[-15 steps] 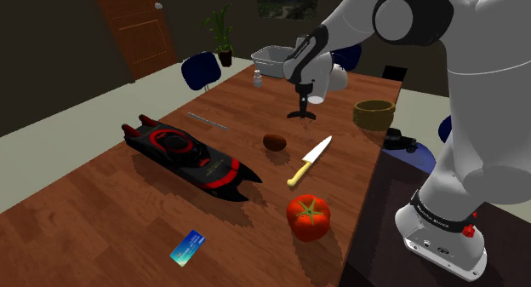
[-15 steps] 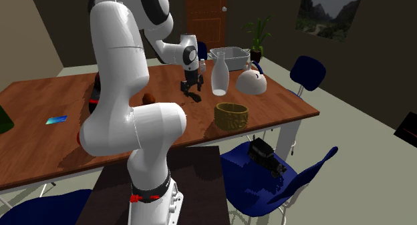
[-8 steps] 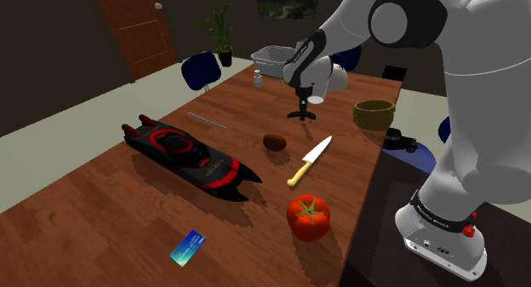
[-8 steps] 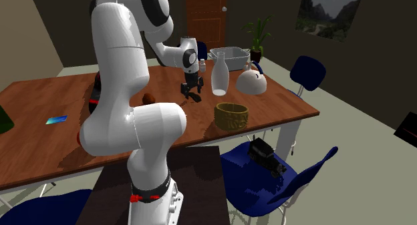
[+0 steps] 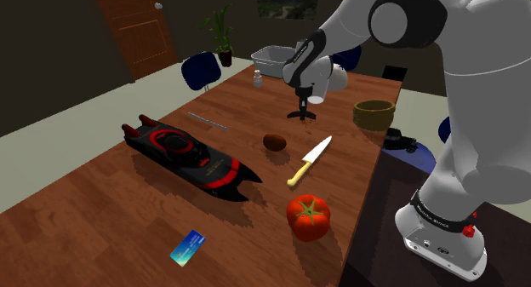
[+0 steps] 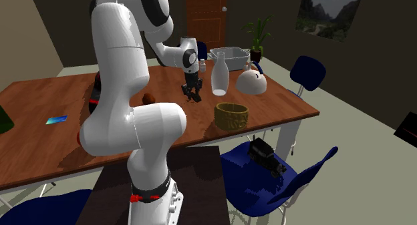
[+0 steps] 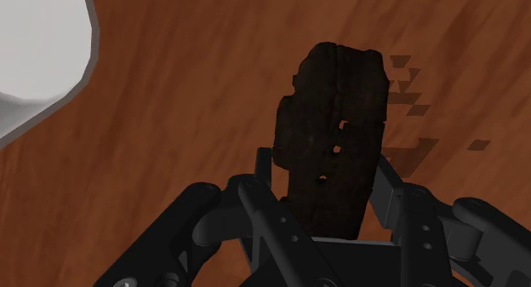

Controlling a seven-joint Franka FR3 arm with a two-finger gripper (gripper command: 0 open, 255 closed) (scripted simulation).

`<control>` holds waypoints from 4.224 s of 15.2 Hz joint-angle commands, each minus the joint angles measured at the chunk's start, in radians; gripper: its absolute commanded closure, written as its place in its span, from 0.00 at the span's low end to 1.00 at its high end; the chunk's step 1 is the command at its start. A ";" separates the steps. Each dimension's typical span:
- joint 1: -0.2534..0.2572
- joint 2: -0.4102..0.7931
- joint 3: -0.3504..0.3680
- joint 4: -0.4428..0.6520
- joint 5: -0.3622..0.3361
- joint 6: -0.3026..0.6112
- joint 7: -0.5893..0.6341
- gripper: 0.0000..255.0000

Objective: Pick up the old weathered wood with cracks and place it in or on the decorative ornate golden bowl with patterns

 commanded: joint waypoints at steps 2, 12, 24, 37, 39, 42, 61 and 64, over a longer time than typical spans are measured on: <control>0.000 0.000 0.000 0.000 0.000 0.000 0.000 1.00; 0.030 -0.078 -0.039 0.009 -0.058 -0.079 0.036 1.00; 0.062 -0.182 -0.080 0.050 -0.138 -0.208 0.086 1.00; 0.082 -0.266 -0.102 0.129 -0.203 -0.356 0.126 1.00; 0.077 -0.323 -0.121 0.064 -0.236 -0.338 0.113 1.00; 0.064 -0.406 -0.149 -0.024 -0.290 -0.316 0.094 1.00; -0.167 -0.813 -0.310 -0.323 -0.618 -0.319 -0.103 1.00; -0.162 -0.790 -0.327 -0.348 -0.612 -0.273 -0.110 1.00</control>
